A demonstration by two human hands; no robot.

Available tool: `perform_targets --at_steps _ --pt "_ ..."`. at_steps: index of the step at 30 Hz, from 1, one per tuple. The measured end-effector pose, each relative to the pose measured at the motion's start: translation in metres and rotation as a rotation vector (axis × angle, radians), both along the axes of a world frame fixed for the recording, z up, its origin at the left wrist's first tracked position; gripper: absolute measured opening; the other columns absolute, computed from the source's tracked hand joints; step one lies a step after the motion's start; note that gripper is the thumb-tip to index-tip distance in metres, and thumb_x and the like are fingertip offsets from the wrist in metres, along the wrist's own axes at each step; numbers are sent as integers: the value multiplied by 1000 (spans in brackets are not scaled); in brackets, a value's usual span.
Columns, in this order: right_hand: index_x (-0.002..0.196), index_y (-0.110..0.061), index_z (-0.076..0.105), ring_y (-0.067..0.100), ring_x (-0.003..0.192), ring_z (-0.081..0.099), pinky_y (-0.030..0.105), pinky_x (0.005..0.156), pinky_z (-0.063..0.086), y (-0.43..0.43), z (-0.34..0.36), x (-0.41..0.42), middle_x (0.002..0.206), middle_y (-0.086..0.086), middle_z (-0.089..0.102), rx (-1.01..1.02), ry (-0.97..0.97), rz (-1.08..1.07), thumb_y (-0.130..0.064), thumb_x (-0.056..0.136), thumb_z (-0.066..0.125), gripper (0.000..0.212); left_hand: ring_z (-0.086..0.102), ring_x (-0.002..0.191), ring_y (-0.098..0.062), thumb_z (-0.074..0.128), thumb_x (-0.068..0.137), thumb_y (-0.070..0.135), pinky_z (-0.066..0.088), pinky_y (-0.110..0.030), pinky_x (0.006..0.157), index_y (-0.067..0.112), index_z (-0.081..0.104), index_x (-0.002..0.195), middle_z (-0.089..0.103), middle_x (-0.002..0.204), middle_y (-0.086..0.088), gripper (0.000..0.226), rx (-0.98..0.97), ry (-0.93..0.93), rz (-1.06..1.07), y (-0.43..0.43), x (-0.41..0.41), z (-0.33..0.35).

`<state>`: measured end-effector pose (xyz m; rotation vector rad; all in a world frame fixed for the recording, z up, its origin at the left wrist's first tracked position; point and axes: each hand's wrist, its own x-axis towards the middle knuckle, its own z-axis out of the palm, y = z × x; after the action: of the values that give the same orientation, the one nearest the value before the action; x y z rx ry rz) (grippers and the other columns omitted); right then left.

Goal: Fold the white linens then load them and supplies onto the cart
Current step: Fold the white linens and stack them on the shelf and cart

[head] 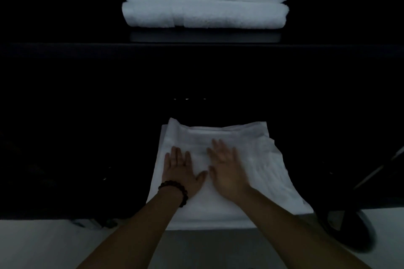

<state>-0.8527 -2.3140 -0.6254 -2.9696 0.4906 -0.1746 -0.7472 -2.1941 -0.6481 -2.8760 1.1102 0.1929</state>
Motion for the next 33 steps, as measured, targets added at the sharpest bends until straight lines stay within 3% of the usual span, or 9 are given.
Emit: perform_targets --at_steps 3,7,11,15,18,20,24,28,33 --pt "154 -25 6 13 147 -11 42 117 -13 5 -19 4 161 -4 -8 79 205 87 -40 104 19 54 -15 146 -29 15 91 70 -11 -43 118 15 -8 152 -12 158 -19 86 1 35 28 4 5 -1" --pt "153 -35 1 11 147 -8 39 118 -9 -36 -28 -7 161 -5 -7 31 267 -62 -62 96 15 64 -7 148 -25 19 91 69 -5 -40 119 18 -3 154 -7 160 -15 84 -40 81 60 5 8 -3" --pt "154 -28 1 13 148 -5 37 118 -7 -70 -28 -14 162 0 -4 -39 304 -173 -61 97 13 67 -5 148 -21 20 92 68 -4 -37 119 13 -1 153 -5 161 -10 85 -87 92 75 5 11 -5" --pt "153 -29 1 16 148 -9 51 113 -16 -78 -27 -17 162 -2 -7 -139 331 -324 -64 94 8 69 -1 148 -19 28 94 63 -1 -35 119 10 7 153 1 162 -7 81 -93 151 73 6 21 0" --pt "153 -30 3 15 148 -7 53 112 -16 -91 -21 -13 162 -3 -2 -131 302 -335 -63 94 9 68 13 145 -23 33 96 55 10 -36 116 10 20 151 16 159 -8 72 -124 -3 54 3 36 6" --pt "153 -27 4 14 148 -6 52 113 -16 -102 -17 -2 162 -2 1 -125 280 -295 -60 96 10 66 9 147 -24 29 99 51 4 -37 117 9 8 153 8 160 -10 71 -97 -59 16 -6 55 12" --pt "153 -29 -1 18 147 -12 49 117 -12 -120 -26 8 162 -1 -7 -177 285 -265 -62 96 11 68 -10 148 -22 22 99 56 -7 -33 119 5 -11 150 -15 159 -12 80 -9 45 -28 -20 86 8" --pt "150 -39 -11 26 147 -16 44 119 -6 -126 -45 7 160 4 -18 -1 263 -330 -69 93 17 71 -9 148 -19 21 97 61 -4 -32 119 8 -10 152 -14 160 -9 83 -33 98 29 -19 91 -10" --pt "152 -30 -9 27 148 -7 49 117 -7 -111 -38 26 161 9 -9 -106 311 -390 -63 95 11 69 -2 148 -19 24 92 68 4 -36 118 15 -3 153 -4 162 -2 85 -81 74 62 -22 93 -14"
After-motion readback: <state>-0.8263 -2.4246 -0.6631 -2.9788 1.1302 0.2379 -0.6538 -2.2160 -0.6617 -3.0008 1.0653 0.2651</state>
